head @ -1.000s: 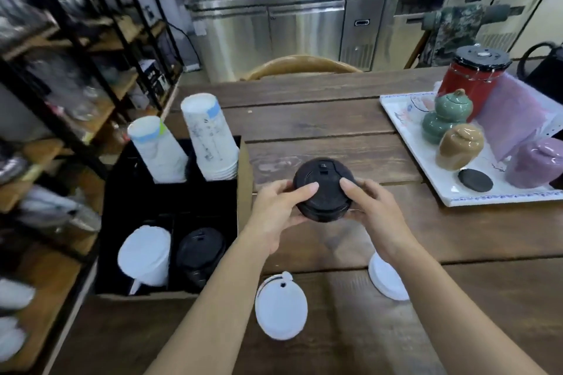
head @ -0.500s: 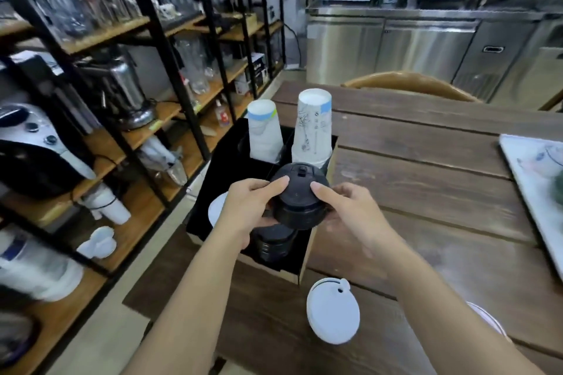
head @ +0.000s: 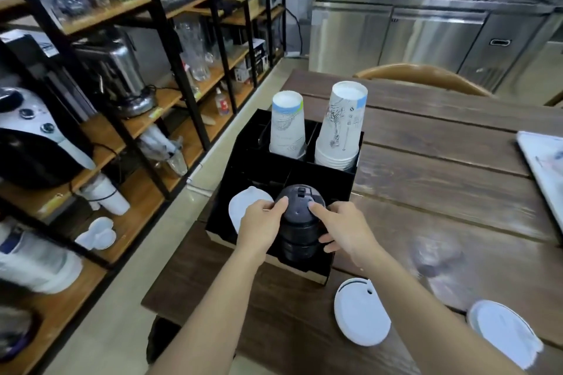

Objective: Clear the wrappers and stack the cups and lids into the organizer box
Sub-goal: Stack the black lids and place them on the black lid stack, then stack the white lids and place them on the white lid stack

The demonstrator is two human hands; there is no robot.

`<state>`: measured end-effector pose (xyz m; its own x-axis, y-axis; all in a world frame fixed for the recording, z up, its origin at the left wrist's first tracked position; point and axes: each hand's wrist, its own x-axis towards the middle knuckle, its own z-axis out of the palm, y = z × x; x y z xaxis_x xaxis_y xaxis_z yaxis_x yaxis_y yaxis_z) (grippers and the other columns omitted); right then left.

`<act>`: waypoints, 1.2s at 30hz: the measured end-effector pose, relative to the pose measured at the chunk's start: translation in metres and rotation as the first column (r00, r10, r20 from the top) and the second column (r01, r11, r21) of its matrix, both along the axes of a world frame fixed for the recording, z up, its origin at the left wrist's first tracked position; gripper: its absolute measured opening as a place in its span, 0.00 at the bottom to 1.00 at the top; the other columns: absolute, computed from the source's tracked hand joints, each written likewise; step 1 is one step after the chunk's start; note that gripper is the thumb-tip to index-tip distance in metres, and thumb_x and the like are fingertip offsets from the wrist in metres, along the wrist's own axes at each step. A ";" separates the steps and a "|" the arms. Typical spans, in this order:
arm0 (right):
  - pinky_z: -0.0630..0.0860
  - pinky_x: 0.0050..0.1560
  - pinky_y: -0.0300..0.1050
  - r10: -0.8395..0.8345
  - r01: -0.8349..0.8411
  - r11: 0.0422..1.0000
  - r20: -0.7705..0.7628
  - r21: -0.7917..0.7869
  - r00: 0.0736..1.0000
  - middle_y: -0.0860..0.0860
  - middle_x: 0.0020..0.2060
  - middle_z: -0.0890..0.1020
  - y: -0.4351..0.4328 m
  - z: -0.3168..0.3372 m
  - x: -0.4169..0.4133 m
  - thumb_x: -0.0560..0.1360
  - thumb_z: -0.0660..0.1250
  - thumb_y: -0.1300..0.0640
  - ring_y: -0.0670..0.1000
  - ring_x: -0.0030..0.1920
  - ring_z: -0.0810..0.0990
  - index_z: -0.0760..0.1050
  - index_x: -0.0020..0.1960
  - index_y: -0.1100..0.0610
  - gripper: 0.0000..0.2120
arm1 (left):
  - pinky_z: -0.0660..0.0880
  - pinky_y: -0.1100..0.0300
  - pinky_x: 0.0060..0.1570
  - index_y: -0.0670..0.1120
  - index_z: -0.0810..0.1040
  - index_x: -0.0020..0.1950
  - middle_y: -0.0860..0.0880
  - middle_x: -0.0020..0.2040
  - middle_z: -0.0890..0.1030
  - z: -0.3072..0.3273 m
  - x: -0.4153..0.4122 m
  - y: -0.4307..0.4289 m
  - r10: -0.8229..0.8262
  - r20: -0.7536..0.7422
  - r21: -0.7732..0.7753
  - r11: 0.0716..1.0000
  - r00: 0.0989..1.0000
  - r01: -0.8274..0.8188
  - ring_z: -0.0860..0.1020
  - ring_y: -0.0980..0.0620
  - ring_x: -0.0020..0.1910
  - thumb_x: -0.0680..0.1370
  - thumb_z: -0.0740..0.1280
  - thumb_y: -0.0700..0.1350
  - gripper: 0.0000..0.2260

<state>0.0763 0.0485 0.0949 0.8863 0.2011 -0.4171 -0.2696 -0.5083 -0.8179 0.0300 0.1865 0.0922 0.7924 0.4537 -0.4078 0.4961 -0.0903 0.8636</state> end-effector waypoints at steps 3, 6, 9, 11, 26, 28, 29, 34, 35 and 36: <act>0.84 0.35 0.54 -0.009 0.009 0.997 -0.009 -0.075 1.000 0.54 0.39 0.80 0.002 -0.003 0.000 0.74 0.63 0.43 0.58 0.36 0.85 0.75 0.51 0.64 0.23 | 0.75 0.47 0.56 0.44 0.77 0.49 0.46 0.48 0.80 -0.004 -0.001 -0.002 -0.040 -0.014 0.023 0.999 0.999 0.040 0.78 0.45 0.51 0.76 0.62 0.57 0.16; 0.83 0.33 0.56 -0.007 0.003 0.994 -0.038 -0.106 0.999 0.58 0.42 0.81 0.004 -0.004 -0.003 0.75 0.62 0.42 0.60 0.34 0.85 0.74 0.52 0.64 0.23 | 0.72 0.53 0.49 0.47 0.73 0.45 0.49 0.42 0.76 -0.013 -0.002 0.001 -0.091 -0.024 0.057 0.994 0.996 0.092 0.76 0.48 0.46 0.78 0.60 0.56 0.14; 0.83 0.31 0.54 0.023 -0.026 0.992 -0.028 -0.122 0.999 0.59 0.46 0.82 0.004 -0.007 -0.008 0.75 0.61 0.42 0.58 0.32 0.85 0.73 0.58 0.62 0.25 | 0.70 0.55 0.47 0.50 0.71 0.45 0.54 0.41 0.75 -0.019 -0.005 0.002 -0.152 -0.017 0.091 0.984 0.988 0.152 0.74 0.52 0.43 0.79 0.58 0.55 0.10; 0.81 0.27 0.49 0.016 -0.017 0.994 -0.007 -0.108 1.000 0.58 0.48 0.82 0.002 -0.008 -0.012 0.75 0.61 0.42 0.56 0.32 0.85 0.71 0.62 0.60 0.25 | 0.70 0.56 0.44 0.46 0.73 0.50 0.51 0.44 0.77 -0.021 -0.007 0.004 -0.178 -0.006 0.120 0.977 0.984 0.177 0.74 0.53 0.42 0.79 0.58 0.56 0.14; 0.71 0.38 0.44 -0.297 0.360 0.912 0.287 -0.195 0.911 0.51 0.40 0.80 -0.072 -0.040 -0.048 0.78 0.60 0.51 0.51 0.38 0.77 0.77 0.50 0.59 0.12 | 0.74 0.56 0.45 0.44 0.74 0.53 0.54 0.41 0.76 -0.007 -0.043 -0.065 -0.389 0.343 0.453 0.866 0.855 0.213 0.75 0.52 0.43 0.79 0.62 0.45 0.07; 0.68 0.40 0.44 -0.282 0.343 0.901 0.241 -0.266 0.928 0.52 0.38 0.78 -0.082 -0.053 -0.057 0.77 0.61 0.51 0.53 0.38 0.74 0.75 0.44 0.58 0.10 | 0.74 0.54 0.48 0.45 0.73 0.55 0.50 0.46 0.78 -0.026 -0.051 -0.084 -0.617 0.035 0.489 0.696 0.786 0.525 0.77 0.48 0.48 0.78 0.61 0.49 0.10; 0.66 0.40 0.44 -0.274 0.330 0.901 0.221 -0.282 0.936 0.51 0.36 0.76 -0.087 -0.058 -0.062 0.77 0.62 0.52 0.54 0.39 0.73 0.71 0.39 0.56 0.11 | 0.73 0.53 0.50 0.44 0.72 0.58 0.47 0.52 0.78 -0.037 -0.054 -0.091 -0.685 -0.163 0.480 0.573 0.710 0.664 0.77 0.46 0.52 0.78 0.60 0.51 0.14; 0.68 0.62 0.52 -0.113 0.082 0.889 -0.042 -0.451 0.993 0.59 0.61 0.71 -0.106 -0.091 -0.085 0.74 0.63 0.44 0.59 0.63 0.68 0.68 0.46 0.59 0.17 | 0.73 0.51 0.58 0.40 0.66 0.67 0.42 0.65 0.68 -0.079 -0.058 -0.105 -0.637 -0.477 0.255 0.560 0.606 0.788 0.73 0.42 0.61 0.77 0.59 0.54 0.24; 0.66 0.65 0.54 -0.106 0.055 0.900 -0.093 -0.431 0.990 0.59 0.65 0.69 -0.108 -0.097 -0.091 0.74 0.63 0.44 0.60 0.65 0.66 0.68 0.46 0.60 0.18 | 0.73 0.50 0.59 0.39 0.65 0.68 0.42 0.66 0.66 -0.084 -0.058 -0.107 -0.617 -0.468 0.221 0.612 0.633 0.759 0.73 0.41 0.61 0.77 0.60 0.53 0.24; 0.65 0.68 0.55 -0.106 0.045 0.917 -0.133 -0.397 0.985 0.58 0.68 0.66 -0.109 -0.101 -0.095 0.73 0.64 0.43 0.60 0.68 0.64 0.71 0.48 0.61 0.19 | 0.73 0.49 0.60 0.39 0.64 0.69 0.42 0.66 0.64 -0.090 -0.057 -0.109 -0.592 -0.455 0.192 0.664 0.665 0.723 0.72 0.41 0.61 0.77 0.60 0.52 0.25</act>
<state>-0.0189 -0.0604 -0.0057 0.8139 -0.0706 -0.5767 -0.4228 -0.7527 -0.5046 -0.0274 0.0771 0.0025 0.7781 0.0183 -0.6278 0.4274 -0.7479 0.5079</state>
